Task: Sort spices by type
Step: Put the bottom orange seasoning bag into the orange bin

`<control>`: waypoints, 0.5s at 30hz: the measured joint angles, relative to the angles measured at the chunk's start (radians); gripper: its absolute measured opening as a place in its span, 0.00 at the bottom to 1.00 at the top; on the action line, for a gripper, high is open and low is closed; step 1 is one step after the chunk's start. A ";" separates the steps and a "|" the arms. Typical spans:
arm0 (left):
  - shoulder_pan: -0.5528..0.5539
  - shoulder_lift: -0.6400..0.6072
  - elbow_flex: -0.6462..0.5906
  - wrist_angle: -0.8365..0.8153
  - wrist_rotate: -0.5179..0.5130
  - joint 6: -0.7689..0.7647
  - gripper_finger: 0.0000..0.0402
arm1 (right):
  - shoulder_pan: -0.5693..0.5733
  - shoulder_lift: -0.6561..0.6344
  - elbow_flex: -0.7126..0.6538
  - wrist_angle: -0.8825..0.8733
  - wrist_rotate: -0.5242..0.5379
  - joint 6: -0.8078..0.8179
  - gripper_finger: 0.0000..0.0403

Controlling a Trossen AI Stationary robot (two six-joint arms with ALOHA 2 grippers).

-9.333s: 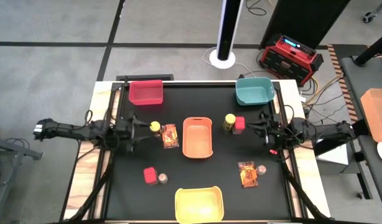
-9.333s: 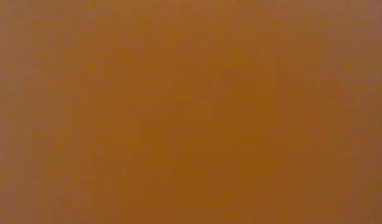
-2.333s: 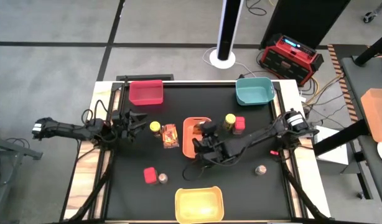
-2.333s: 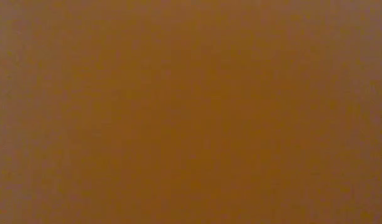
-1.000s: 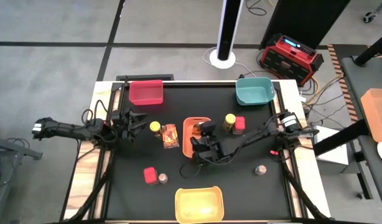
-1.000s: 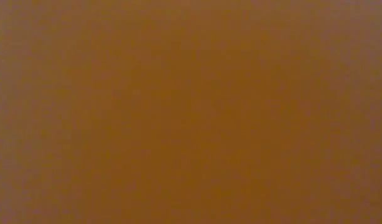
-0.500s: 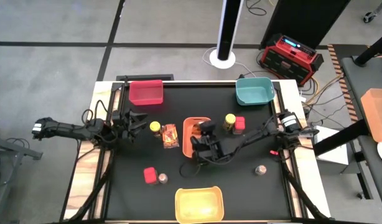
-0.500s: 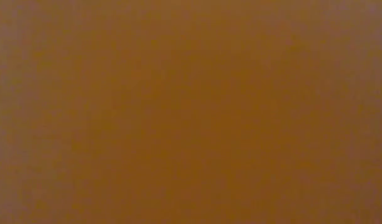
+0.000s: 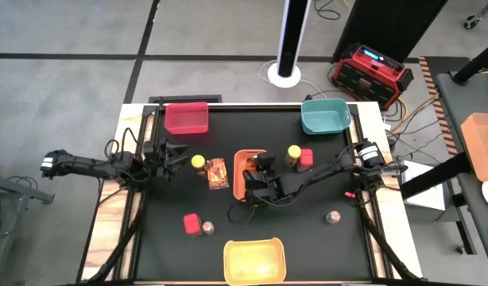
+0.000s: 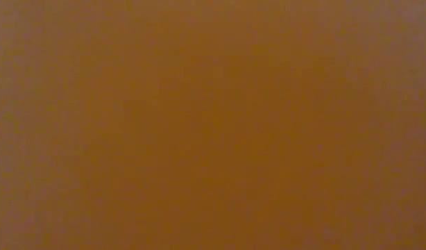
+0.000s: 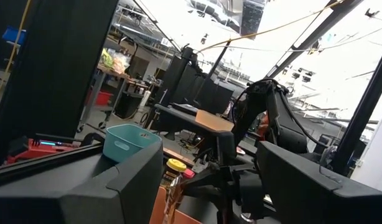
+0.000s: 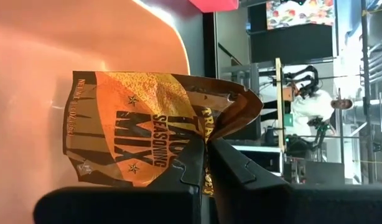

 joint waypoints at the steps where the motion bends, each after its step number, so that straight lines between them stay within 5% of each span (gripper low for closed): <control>1: 0.000 0.000 0.000 -0.001 0.000 0.000 0.61 | -0.002 0.000 0.000 0.000 0.000 0.000 0.03; 15: 0.000 0.000 0.000 -0.004 0.000 0.000 0.61 | -0.032 0.000 0.000 -0.001 -0.049 -0.012 0.03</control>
